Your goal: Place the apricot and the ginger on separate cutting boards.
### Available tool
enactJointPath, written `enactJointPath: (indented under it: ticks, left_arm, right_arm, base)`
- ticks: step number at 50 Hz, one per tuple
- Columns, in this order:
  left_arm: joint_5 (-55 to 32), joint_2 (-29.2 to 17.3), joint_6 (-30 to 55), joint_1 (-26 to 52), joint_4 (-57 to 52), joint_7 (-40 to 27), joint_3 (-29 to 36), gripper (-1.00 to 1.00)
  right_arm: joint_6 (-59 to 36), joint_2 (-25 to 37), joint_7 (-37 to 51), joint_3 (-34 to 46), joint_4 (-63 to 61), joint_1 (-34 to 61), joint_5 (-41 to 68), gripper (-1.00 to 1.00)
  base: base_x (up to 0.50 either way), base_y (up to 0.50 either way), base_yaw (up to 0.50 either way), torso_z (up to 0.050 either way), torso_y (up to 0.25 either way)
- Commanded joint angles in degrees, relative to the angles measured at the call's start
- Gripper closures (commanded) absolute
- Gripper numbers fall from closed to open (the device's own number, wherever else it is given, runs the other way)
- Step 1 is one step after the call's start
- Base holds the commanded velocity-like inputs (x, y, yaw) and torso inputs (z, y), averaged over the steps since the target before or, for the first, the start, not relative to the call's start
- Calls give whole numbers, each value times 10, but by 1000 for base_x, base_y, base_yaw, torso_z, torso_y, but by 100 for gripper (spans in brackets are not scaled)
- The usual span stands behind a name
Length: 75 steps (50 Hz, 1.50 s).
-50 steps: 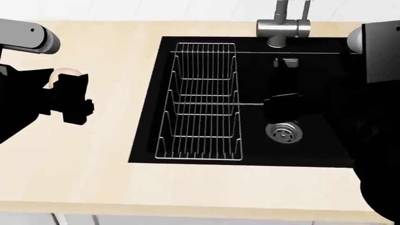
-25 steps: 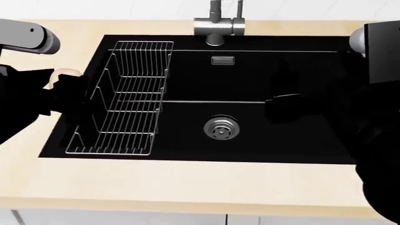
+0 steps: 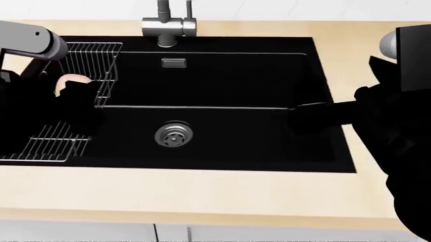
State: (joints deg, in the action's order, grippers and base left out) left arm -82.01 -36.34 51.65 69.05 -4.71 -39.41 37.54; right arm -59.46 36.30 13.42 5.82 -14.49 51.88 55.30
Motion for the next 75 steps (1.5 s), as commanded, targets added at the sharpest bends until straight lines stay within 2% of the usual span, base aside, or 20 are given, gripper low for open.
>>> enactJointPath:
  ticks: [1, 75]
  left_arm:
    - [-16, 7, 0, -3, -11, 13, -17, 100]
    - [-20, 0, -14, -12, -22, 11, -16, 100]
  right_arm:
    - [-1, -8, -8, -12, 1, -1, -7, -100]
    - [13, 7, -3, -21, -8, -13, 4, -100]
  base:
    - [-23, -500, 0, 0, 0]
    - [-17, -500, 0, 0, 0]
